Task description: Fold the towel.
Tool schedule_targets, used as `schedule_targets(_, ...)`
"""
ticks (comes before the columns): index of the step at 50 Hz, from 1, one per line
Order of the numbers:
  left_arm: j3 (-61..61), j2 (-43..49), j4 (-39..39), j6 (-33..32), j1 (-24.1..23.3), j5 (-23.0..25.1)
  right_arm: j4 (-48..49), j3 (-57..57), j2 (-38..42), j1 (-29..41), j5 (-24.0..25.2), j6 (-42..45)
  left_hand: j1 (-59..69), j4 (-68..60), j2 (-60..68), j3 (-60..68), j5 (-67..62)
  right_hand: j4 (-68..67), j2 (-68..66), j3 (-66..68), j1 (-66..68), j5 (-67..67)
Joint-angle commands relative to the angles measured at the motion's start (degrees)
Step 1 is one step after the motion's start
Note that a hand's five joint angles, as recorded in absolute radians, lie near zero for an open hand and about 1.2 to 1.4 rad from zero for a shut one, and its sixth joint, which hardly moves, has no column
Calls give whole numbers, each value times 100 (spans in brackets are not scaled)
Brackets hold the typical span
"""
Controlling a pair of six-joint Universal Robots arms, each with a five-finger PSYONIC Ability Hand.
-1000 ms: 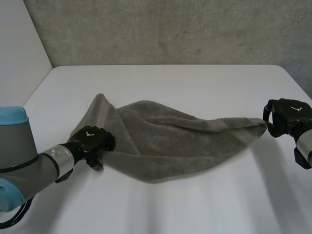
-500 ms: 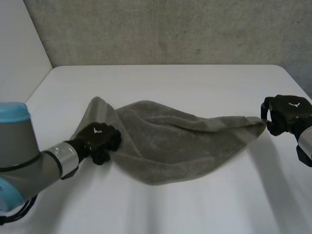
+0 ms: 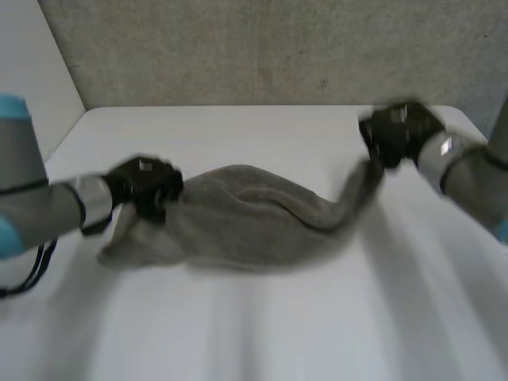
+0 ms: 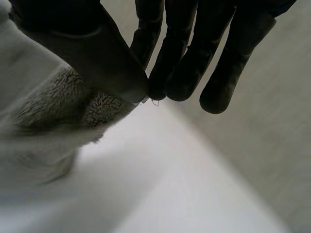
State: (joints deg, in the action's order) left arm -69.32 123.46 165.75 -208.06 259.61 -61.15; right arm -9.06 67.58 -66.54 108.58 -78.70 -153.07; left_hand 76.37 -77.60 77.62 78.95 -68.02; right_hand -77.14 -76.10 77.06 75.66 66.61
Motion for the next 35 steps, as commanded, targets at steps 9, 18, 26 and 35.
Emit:
schedule_targets(9, 5922, 776, 1468, 2516, -121, -1066, 1803, -2214, -535, 41, -119, -2746, 363, -240, 238, 105, -198, -286, -390, 294, 434, 339)
schedule_targets(18, 4911, 644, 1486, 2507, -121, -793, 616, -2381, 18, 129, 39, -2017, 363, -240, 238, 105, -198, -286, -390, 294, 434, 339)
schedule_targets(26, 1673, 126, 1644, 2464, 309, 92, 414, -854, 220, 120, 408, -1595, 363, -240, 238, 105, -198, -286, -390, 294, 434, 339)
schedule_targets(35, -756, 108, 2172, 1411, 757, 859, 432, 397, 467, 41, 716, -1331, 363, -240, 238, 105, -198, -286, -390, 294, 434, 339)
